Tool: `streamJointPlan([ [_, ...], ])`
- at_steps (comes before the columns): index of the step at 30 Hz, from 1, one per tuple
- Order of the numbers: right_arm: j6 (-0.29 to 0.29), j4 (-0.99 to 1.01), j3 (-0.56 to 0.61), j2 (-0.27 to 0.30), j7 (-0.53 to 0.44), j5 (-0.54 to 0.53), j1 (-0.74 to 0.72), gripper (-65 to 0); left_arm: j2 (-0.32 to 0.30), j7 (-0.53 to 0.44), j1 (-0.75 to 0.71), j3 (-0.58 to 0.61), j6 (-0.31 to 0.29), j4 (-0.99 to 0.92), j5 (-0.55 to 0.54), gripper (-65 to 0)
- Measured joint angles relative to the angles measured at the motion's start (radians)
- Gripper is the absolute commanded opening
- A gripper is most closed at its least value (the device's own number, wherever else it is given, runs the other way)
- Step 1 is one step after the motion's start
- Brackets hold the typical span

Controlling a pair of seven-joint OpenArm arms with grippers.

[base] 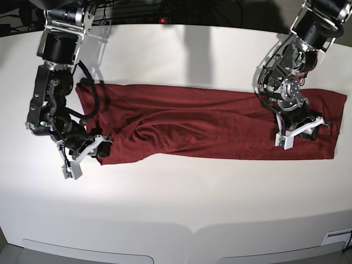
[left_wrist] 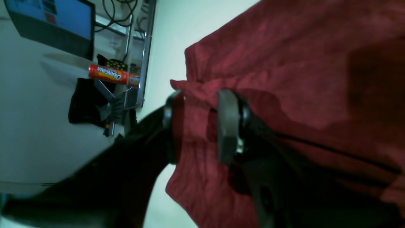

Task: Fold the T-shirt properly
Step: 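Pull the strip ends apart with both grippers to straighten it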

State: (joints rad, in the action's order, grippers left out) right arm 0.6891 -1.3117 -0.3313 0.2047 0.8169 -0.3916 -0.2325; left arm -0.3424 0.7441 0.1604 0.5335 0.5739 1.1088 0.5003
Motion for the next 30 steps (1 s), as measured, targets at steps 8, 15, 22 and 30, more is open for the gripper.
streamJointPlan([
  [8,0.0,-0.023,-0.001,0.0,0.053,-0.036,0.0,-50.3,-0.001,0.061,-0.011,0.003,-0.111,0.182,-0.021,-47.4],
  [15,0.0,-0.023,-0.001,0.001,0.076,-0.04,0.0,-50.3,-0.019,0.081,0.007,0.003,-0.246,0.374,-0.043,-47.4],
  [22,0.0,-0.023,-0.001,0.0,0.113,-0.076,0.0,-50.3,-0.093,0.121,0.17,0.008,-0.775,0.392,-0.655,-50.7],
  [30,0.0,-0.023,-0.001,0.0,0.144,-0.076,0.001,-50.3,-0.081,0.352,0.255,0.004,-0.544,0.401,-0.421,-50.6],
])
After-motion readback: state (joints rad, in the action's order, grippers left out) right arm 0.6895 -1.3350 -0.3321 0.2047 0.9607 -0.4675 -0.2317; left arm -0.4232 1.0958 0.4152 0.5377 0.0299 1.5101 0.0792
